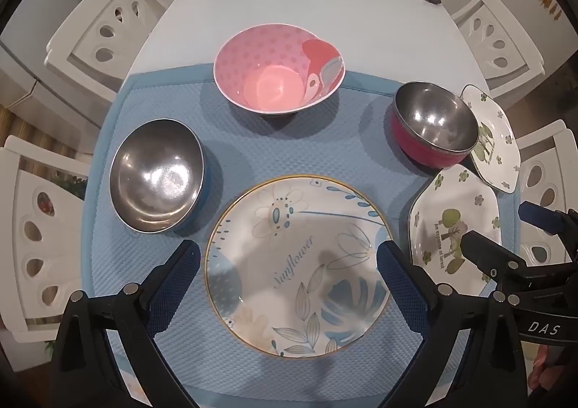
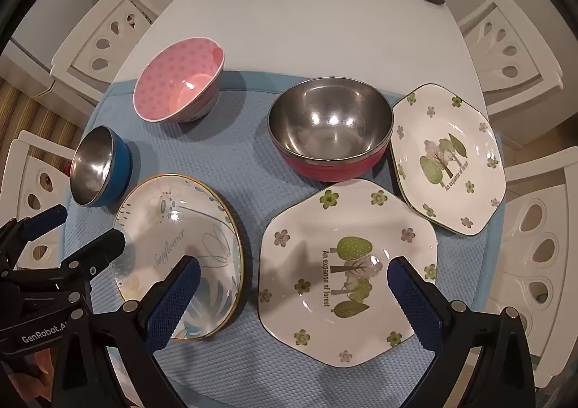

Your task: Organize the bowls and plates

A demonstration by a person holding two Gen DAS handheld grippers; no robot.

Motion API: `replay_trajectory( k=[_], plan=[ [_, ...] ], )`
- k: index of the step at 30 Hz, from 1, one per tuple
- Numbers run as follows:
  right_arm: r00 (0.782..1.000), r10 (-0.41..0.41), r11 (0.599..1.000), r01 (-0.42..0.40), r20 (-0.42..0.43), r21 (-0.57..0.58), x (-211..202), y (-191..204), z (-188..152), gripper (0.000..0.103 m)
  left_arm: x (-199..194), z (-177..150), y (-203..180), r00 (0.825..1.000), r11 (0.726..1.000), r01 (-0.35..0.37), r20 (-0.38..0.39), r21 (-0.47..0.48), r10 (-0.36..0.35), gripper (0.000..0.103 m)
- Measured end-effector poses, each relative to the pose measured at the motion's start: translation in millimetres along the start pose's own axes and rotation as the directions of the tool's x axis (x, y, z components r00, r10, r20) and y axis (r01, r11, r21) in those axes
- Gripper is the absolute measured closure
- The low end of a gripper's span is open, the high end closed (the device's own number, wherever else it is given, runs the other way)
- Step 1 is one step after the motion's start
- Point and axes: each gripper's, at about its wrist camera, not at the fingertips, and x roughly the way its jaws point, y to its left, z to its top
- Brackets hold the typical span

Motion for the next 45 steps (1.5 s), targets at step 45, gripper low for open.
replay_trajectory(
  k=[45],
  plan=[
    [0.999,0.044,0.999,-0.044,-0.014,0.012,4.2,6.2,-0.3,0.000,1.5,-1.1,3.6,0.997,0.997,-0.075,0.018,0.006,0.075,0.005]
  ],
)
